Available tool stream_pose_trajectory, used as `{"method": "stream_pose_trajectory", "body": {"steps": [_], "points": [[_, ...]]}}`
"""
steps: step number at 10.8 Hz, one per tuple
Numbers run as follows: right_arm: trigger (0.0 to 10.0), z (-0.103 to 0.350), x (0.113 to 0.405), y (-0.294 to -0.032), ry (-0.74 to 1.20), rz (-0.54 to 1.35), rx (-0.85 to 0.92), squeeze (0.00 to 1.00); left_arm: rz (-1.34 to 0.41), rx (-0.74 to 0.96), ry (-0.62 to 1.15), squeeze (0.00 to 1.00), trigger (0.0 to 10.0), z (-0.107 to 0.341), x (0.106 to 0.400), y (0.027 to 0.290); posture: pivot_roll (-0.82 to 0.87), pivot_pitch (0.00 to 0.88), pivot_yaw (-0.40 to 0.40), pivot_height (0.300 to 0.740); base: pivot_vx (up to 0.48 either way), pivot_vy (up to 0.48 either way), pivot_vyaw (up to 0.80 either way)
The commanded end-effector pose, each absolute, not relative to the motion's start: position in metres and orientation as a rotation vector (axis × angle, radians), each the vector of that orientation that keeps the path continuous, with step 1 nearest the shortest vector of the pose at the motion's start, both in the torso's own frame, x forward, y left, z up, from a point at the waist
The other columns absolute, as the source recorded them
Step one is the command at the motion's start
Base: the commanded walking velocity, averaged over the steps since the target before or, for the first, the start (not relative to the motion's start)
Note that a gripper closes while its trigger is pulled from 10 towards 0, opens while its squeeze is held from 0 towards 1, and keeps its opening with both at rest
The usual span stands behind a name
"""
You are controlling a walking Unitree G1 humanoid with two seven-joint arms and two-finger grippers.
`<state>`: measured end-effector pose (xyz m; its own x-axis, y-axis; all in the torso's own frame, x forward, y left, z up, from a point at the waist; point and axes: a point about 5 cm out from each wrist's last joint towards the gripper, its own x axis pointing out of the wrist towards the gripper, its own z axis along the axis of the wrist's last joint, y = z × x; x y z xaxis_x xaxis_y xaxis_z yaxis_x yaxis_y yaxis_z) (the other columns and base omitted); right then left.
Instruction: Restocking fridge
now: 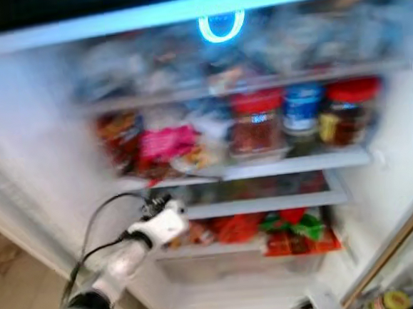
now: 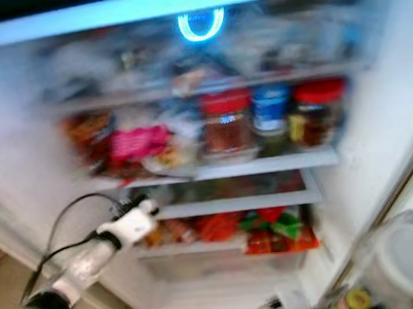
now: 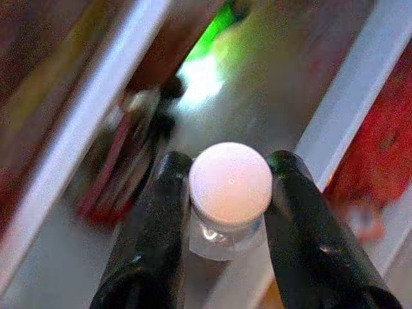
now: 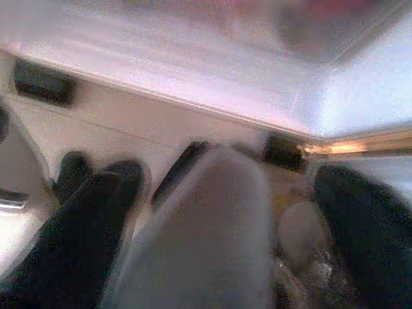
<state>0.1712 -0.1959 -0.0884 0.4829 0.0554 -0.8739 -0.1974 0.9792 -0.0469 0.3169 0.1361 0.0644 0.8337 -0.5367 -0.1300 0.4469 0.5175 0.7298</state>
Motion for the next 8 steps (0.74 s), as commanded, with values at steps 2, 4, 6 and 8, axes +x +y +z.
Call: {"method": "stream_pose_trajectory", "body": {"steps": [2,4,6,8], "points": [[10.0,-0.094,0.154,-0.211,1.126,0.109,-0.155,0.0,-0.632,0.915,-0.075,0.0,10.0,0.055,0.311,0.147,-0.01,0.0,0.082,0.644,0.0,0.0,0.0],[10.0,-0.094,0.154,-0.21,1.125,0.108,-0.153,0.0,-0.649,0.993,-0.082,0.0,10.0,0.057,0.314,0.15,-0.01,0.0,0.088,0.644,0.0,0.0,0.0],[10.0,-0.094,0.154,-0.21,1.118,0.103,-0.144,0.0,-0.64,1.155,-0.077,0.0,10.0,0.054,0.318,0.158,-0.05,0.019,0.112,0.644,0.0,0.0,0.0],[10.0,-0.093,0.155,-0.21,1.116,0.101,-0.141,0.0,-0.634,1.228,-0.081,0.0,10.0,0.054,0.32,0.162,-0.05,0.019,0.112,0.644,0.0,0.0,0.0]]}}
